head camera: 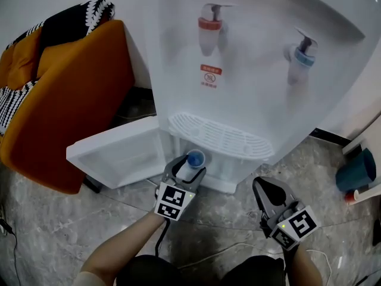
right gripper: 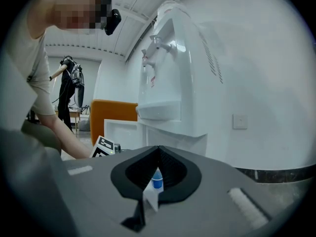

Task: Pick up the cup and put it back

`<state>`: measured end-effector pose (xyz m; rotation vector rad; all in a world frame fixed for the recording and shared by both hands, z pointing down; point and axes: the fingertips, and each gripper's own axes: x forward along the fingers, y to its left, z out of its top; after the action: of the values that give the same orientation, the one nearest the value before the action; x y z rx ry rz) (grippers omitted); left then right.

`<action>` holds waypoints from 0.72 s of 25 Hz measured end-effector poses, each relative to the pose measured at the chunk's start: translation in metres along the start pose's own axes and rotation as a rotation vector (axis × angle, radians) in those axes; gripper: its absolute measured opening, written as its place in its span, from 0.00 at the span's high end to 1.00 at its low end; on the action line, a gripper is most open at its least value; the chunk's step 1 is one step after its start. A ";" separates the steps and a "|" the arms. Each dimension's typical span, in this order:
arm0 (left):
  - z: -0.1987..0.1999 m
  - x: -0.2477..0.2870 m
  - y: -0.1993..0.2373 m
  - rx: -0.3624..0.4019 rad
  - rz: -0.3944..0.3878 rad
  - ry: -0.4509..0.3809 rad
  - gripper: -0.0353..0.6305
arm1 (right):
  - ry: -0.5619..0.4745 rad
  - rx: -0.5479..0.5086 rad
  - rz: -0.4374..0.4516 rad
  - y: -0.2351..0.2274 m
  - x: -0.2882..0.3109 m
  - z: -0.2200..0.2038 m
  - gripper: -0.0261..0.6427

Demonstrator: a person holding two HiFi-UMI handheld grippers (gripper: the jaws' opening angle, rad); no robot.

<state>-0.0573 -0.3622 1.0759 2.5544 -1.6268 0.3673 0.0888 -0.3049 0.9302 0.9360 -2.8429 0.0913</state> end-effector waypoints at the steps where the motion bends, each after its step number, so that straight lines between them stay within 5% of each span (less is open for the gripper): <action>1: -0.005 0.004 0.003 -0.004 0.017 0.005 0.55 | 0.002 0.002 0.011 0.001 0.002 -0.002 0.96; 11: -0.055 0.037 0.019 -0.070 0.166 0.066 0.48 | 0.015 0.004 0.081 0.008 0.029 -0.030 0.96; 18: -0.068 0.053 0.022 -0.098 0.170 0.084 0.44 | 0.010 0.032 0.086 0.004 0.036 -0.036 0.96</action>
<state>-0.0665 -0.4046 1.1537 2.3061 -1.7890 0.3922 0.0622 -0.3188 0.9711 0.8169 -2.8800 0.1515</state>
